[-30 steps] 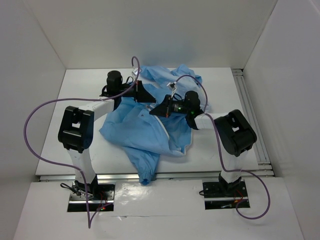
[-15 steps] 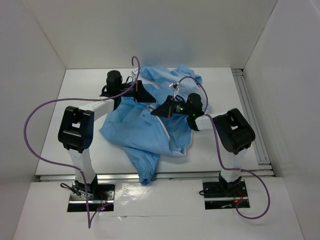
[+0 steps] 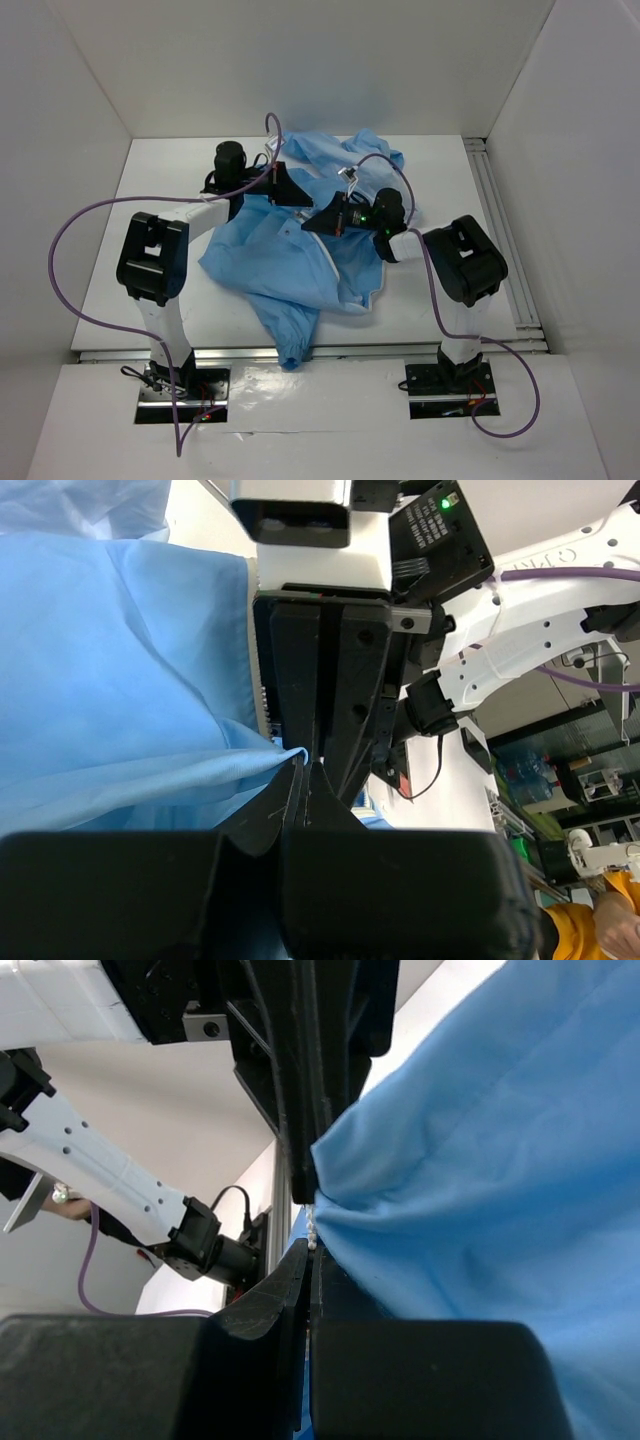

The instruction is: Zip up the jacket

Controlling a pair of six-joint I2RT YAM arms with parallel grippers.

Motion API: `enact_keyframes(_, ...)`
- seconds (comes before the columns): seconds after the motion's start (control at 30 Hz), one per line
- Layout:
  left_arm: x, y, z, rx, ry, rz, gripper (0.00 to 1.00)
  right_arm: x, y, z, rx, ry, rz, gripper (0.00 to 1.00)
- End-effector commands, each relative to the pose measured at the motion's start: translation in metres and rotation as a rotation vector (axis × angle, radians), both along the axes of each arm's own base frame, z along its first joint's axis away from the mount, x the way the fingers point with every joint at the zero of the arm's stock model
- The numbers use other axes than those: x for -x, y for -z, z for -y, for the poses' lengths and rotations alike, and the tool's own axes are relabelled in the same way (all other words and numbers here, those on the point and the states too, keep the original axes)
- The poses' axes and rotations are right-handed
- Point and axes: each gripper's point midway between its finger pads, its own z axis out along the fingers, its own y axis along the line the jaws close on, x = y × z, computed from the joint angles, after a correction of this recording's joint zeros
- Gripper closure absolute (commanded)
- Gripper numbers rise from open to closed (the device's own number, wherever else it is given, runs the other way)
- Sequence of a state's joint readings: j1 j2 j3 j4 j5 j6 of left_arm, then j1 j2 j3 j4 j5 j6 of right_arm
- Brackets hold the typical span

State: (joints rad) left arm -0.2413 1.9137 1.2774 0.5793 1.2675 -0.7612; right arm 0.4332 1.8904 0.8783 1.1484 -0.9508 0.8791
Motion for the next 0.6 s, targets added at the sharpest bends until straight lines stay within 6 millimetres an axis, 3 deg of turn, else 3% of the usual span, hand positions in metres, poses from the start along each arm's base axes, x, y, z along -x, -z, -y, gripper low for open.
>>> enact_keyframes(0.0, 0.0062, -0.0162, 0.0025, 0.028, 0.059, 0.104, 1.0, -0.0013, -0.0078, 0.0009, -0.034, -0.013, 0.065, 1.0)
enact_keyframes(0.57, 0.0116, -0.0135, 0.0053, 0.028, 0.079, 0.099, 1.0, -0.0017, -0.0123, 0.0038, -0.055, -0.017, 0.068, 1.0)
